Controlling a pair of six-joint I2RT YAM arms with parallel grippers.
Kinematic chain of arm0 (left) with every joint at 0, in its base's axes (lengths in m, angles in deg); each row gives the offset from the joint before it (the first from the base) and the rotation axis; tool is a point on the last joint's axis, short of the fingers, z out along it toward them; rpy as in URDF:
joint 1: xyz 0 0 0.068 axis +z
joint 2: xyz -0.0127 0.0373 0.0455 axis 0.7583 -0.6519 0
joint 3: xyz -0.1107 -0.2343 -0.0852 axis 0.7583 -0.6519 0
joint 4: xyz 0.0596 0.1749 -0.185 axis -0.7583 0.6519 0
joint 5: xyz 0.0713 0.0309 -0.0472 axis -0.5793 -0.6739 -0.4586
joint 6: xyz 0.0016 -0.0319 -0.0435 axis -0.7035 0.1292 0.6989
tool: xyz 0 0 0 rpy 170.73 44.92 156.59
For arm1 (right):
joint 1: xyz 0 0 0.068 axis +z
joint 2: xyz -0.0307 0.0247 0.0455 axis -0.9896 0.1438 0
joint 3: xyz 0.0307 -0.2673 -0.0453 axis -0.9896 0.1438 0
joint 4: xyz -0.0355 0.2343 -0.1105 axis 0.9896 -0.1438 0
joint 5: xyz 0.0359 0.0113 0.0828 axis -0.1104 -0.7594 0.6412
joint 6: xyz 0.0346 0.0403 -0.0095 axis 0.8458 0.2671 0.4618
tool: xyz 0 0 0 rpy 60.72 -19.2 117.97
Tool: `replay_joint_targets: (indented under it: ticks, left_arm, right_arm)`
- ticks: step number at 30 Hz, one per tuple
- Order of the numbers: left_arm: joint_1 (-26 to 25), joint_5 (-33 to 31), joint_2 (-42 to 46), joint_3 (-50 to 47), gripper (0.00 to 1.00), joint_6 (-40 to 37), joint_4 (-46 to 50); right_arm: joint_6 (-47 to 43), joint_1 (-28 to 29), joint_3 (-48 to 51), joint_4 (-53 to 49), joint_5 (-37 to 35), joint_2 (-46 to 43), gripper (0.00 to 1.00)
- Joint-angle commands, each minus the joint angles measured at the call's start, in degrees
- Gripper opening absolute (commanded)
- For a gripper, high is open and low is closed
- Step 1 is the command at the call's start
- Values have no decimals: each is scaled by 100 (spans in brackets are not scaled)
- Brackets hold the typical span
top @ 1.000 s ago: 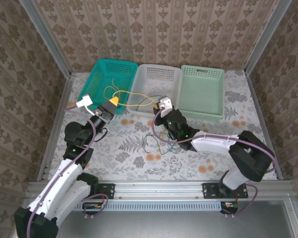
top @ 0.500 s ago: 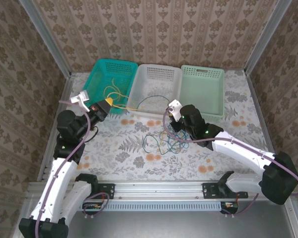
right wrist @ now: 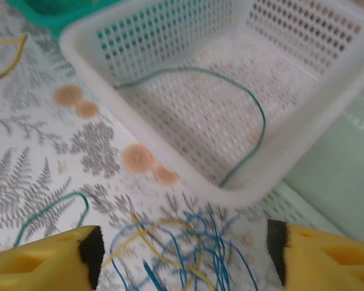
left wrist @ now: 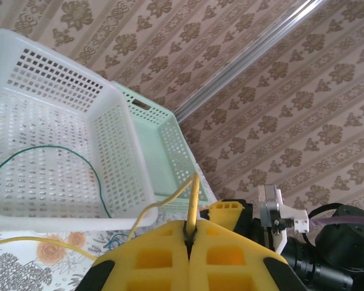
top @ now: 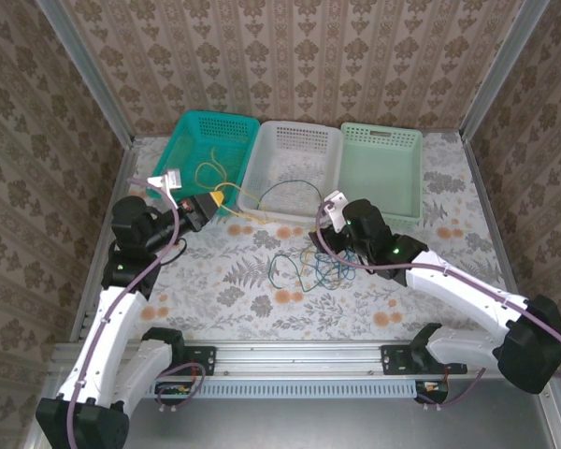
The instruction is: Untangle the cables
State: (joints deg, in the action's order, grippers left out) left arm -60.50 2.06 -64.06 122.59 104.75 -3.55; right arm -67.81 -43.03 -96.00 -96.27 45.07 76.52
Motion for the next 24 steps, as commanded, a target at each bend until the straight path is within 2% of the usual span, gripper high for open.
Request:
replay_joint_targets:
  ticks: [1,5,8,12,18,24]
  left_arm:
    - [-15,322,116,-2,0,119,-387]
    - [-24,616,59,8,0,61,-448]
    - [-32,979,-61,81,0,-99,-362]
    - [-167,1392,-249,201,0,-445,-116]
    - [-442,1508,-408,422,0,-949,344]
    - [-629,1570,-558,654,0,-1263,649]
  right_arm:
    - [706,-38,104,1122,560,73,83]
    - [726,-46,-71,1453,884,130,86]
    - [422,-102,-368,1213,934,141,85]
    - [47,-274,-958,737,1498,266,85]
    - [-349,-284,-1894,1,2288,720,84]
    - [-415,-193,-2314,-255,3123,1201,84]
